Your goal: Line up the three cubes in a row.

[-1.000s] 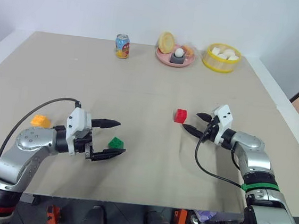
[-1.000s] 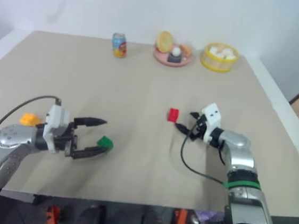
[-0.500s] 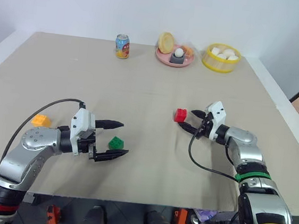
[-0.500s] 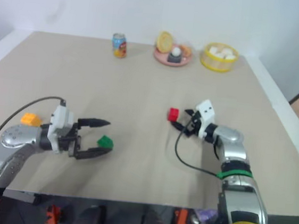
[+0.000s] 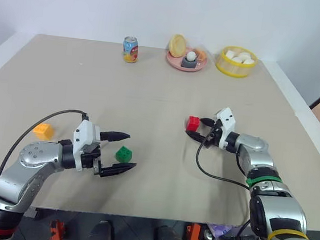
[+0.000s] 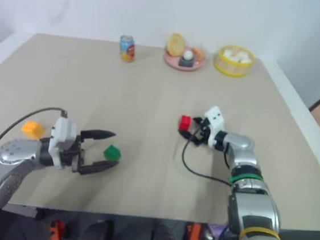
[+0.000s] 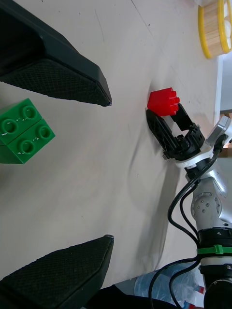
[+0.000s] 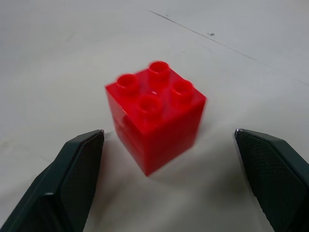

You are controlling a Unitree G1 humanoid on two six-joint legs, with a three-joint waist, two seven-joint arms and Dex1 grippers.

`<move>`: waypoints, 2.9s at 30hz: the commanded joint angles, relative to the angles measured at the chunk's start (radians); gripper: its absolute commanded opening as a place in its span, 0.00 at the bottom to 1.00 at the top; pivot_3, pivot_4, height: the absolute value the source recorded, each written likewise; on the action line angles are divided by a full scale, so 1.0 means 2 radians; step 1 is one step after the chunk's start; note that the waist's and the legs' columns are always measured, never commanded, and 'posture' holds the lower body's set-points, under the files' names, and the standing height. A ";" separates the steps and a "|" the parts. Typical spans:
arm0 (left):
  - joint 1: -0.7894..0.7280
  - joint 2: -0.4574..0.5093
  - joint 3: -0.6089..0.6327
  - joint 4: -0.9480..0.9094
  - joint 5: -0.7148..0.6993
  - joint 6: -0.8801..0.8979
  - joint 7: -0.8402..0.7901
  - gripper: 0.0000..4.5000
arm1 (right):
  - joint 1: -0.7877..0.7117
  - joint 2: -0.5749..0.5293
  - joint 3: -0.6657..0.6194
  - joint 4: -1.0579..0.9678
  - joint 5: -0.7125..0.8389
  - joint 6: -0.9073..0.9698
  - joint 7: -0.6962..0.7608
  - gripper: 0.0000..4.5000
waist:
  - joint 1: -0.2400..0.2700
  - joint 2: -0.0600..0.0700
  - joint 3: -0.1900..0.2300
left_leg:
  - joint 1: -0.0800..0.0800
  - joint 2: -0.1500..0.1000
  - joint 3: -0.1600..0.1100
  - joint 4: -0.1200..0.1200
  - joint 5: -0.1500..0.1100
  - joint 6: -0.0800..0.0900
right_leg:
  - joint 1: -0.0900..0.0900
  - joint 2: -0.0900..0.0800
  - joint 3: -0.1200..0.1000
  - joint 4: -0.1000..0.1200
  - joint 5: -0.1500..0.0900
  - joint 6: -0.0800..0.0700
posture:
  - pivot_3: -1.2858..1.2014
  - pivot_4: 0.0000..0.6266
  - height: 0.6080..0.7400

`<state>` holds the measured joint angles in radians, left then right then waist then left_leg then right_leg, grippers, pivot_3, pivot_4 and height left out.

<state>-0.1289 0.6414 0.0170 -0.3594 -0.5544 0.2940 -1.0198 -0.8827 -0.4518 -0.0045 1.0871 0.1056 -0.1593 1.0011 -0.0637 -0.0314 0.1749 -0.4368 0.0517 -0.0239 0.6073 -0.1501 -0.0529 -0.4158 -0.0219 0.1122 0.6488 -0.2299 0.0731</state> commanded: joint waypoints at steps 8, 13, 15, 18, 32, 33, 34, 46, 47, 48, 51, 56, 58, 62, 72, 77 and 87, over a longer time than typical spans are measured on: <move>0.004 0.002 0.014 -0.015 -0.003 -0.006 0.010 1.00 | -0.022 0.000 -0.010 0.007 -0.003 -0.014 0.020 0.38 | -0.006 0.000 0.000 | 0.000 0.000 0.000 0.000 0.000 0.000 | 0.000 0.000 0.000 0.000 0.000 0.000 | 0.52 0.24 1.00; -0.001 0.000 0.013 -0.003 0.000 -0.012 0.007 1.00 | -0.021 -0.003 -0.012 0.006 -0.003 -0.013 0.020 0.25 | -0.007 0.000 0.000 | 0.000 0.000 0.000 0.000 0.000 0.000 | 0.000 0.000 0.000 0.000 0.000 0.000 | 0.52 0.24 1.00; -0.004 0.000 0.012 0.003 0.002 -0.015 0.005 1.00 | -0.021 -0.005 -0.013 0.005 -0.003 -0.013 0.019 0.25 | -0.007 0.000 0.000 | 0.000 0.000 0.000 0.000 0.000 0.000 | 0.000 0.000 0.000 0.000 0.000 0.000 | 0.52 0.24 1.00; -0.010 -0.001 0.011 0.016 0.005 -0.021 0.001 1.00 | -0.017 -0.008 -0.015 0.001 -0.002 -0.012 0.019 0.25 | -0.007 0.000 0.000 | 0.000 0.000 0.000 0.000 0.000 0.000 | 0.000 0.000 0.000 0.000 0.000 0.000 | 0.52 0.24 1.00; -0.006 0.005 0.016 0.051 0.009 -0.038 -0.018 1.00 | 0.085 -0.040 -0.006 -0.203 0.034 0.031 0.089 0.25 | -0.005 0.000 0.000 | 0.000 0.000 -0.001 0.000 0.000 0.000 | 0.001 0.000 0.000 0.000 0.000 0.001 | 0.52 0.24 1.00; -0.006 0.006 0.016 0.052 0.008 -0.038 -0.022 1.00 | 0.103 -0.045 -0.005 -0.241 0.042 0.047 0.096 0.25 | -0.006 0.000 0.000 | 0.000 -0.001 -0.001 0.000 0.000 0.000 | 0.001 0.000 0.000 0.000 -0.001 0.002 | 0.52 0.24 1.00; -0.007 0.007 0.016 0.053 0.007 -0.037 -0.025 1.00 | 0.122 -0.051 -0.004 -0.282 0.053 0.066 0.104 0.25 | -0.006 0.001 0.000 | 0.000 -0.001 -0.001 0.000 0.000 0.000 | 0.001 0.000 0.000 0.000 -0.001 0.002 | 0.52 0.24 1.00; -0.045 0.024 -0.015 0.053 -0.009 -0.012 -0.108 1.00 | 0.271 -0.128 0.035 -0.536 0.094 0.155 0.172 0.25 | -0.006 0.001 0.001 | 0.003 -0.001 -0.001 0.000 0.000 0.000 | 0.003 0.000 0.000 0.001 -0.001 0.000 | 0.52 0.24 1.00; -0.049 0.023 -0.017 0.056 -0.008 -0.013 -0.112 1.00 | 0.277 -0.130 0.038 -0.543 0.094 0.155 0.173 0.25 | -0.006 0.001 0.001 | 0.003 -0.001 -0.001 0.000 0.000 0.000 | 0.003 0.000 0.000 0.001 -0.001 0.000 | 0.52 0.24 1.00; -0.053 0.022 -0.019 0.060 -0.007 -0.013 -0.116 1.00 | 0.282 -0.133 0.040 -0.550 0.094 0.155 0.174 0.25 | -0.006 0.001 0.001 | 0.003 -0.001 -0.001 0.000 0.000 0.000 | 0.003 0.000 0.000 0.001 -0.001 0.000 | 0.52 0.24 1.00; -0.061 0.019 -0.026 0.067 -0.005 -0.014 -0.124 1.00 | 0.294 -0.137 0.041 -0.557 0.089 0.149 0.170 0.25 | -0.005 0.001 0.001 | 0.003 -0.001 -0.001 0.000 0.000 0.000 | 0.003 0.000 -0.001 0.001 -0.001 0.000 | 0.52 0.24 1.00; -0.065 0.010 -0.033 0.075 0.002 -0.021 -0.127 1.00 | 0.283 -0.141 0.040 -0.527 0.075 0.133 0.163 0.25 | -0.005 0.001 0.001 | 0.003 -0.001 -0.001 0.000 0.000 0.000 | 0.003 0.000 -0.001 0.001 -0.001 0.000 | 0.52 0.24 1.00; -0.063 0.007 -0.034 0.074 0.004 -0.022 -0.128 1.00 | 0.276 -0.142 0.041 -0.511 0.068 0.124 0.162 0.25 | -0.005 0.001 0.001 | 0.003 -0.001 -0.001 0.000 0.000 0.000 | 0.003 0.000 -0.001 0.001 -0.001 0.000 | 0.52 0.24 1.00; -0.060 0.005 -0.033 0.072 0.006 -0.023 -0.127 1.00 | 0.257 -0.141 0.045 -0.475 0.056 0.105 0.164 0.25 | -0.006 0.001 0.001 | 0.003 -0.001 -0.001 0.000 0.000 0.000 | 0.003 0.000 -0.001 0.001 -0.001 0.000 | 0.52 0.24 1.00; -0.048 0.003 -0.026 0.069 0.012 -0.030 -0.118 1.00 | 0.201 -0.136 0.077 -0.398 0.028 0.041 0.189 0.25 | -0.006 0.001 0.001 | 0.003 -0.001 -0.001 0.000 0.000 0.000 | 0.003 0.000 -0.001 0.001 -0.002 0.000 | 0.52 0.24 1.00; -0.045 0.002 -0.027 0.067 0.013 -0.033 -0.113 1.00 | 0.185 -0.134 0.088 -0.379 0.024 0.030 0.205 0.25 | -0.006 0.001 0.001 | 0.003 -0.001 -0.001 0.000 0.000 0.000 | 0.003 0.000 -0.001 0.001 -0.002 0.000 | 0.52 0.24 1.00; -0.041 0.001 -0.029 0.066 0.013 -0.036 -0.108 1.00 | 0.176 -0.135 0.089 -0.357 0.020 0.032 0.208 0.25 | -0.006 0.001 0.001 | 0.003 -0.001 -0.002 0.000 0.000 0.000 | 0.004 0.000 -0.001 0.001 -0.002 0.000 | 0.52 0.24 1.00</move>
<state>-0.2083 0.6463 -0.0515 -0.2044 -0.5279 0.2384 -1.2366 -0.5179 -0.7171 0.1808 0.3603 0.1515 -0.0940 1.4127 -0.0748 -0.0299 0.1765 -0.4303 0.0505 -0.0269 0.6075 -0.1500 -0.0528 -0.4086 -0.0222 0.1111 0.6510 -0.2334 0.0734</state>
